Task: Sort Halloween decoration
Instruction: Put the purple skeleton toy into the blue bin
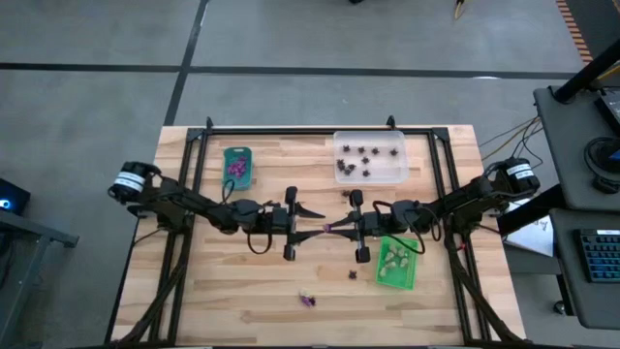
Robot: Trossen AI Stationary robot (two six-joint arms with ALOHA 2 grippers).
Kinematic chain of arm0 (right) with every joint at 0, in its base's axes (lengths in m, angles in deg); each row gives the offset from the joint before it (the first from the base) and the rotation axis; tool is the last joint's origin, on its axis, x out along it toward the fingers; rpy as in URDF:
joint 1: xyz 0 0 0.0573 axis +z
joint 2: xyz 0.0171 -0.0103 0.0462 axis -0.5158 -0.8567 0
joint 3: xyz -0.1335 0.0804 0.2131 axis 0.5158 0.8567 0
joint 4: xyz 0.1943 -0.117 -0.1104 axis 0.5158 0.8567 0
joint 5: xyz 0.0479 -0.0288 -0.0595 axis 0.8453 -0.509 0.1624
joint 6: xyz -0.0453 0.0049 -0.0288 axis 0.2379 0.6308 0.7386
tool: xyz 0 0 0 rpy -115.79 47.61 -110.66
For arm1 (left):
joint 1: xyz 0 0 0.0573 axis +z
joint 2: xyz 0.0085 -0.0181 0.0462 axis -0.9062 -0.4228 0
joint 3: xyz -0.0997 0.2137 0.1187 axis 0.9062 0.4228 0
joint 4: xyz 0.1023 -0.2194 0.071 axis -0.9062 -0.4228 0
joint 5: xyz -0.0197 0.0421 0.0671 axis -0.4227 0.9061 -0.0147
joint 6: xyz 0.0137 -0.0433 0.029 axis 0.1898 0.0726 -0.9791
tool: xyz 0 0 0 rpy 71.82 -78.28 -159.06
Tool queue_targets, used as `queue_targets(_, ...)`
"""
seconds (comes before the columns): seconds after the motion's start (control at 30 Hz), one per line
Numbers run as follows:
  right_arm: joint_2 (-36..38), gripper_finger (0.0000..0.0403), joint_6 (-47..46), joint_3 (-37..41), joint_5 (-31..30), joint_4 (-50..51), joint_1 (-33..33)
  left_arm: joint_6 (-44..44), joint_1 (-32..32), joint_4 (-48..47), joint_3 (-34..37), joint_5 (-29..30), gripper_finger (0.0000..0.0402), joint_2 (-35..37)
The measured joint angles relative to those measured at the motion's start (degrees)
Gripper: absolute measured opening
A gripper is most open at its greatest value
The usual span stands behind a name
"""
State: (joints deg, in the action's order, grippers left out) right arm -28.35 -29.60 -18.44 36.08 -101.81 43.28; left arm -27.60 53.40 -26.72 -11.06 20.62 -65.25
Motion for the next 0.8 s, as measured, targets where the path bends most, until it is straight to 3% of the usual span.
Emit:
queue_targets(0.4,0.00,0.0018,-0.02,0.00,0.00,0.57,0.02,-0.92,0.00,9.04,-0.02,-0.57,0.0155,-5.20)
queue_targets(0.8,0.00,0.0018,-0.21,0.00,0.00,0.72,0.02,-1.71,0.03,9.17,-0.02,-0.57,0.0105,-5.83)
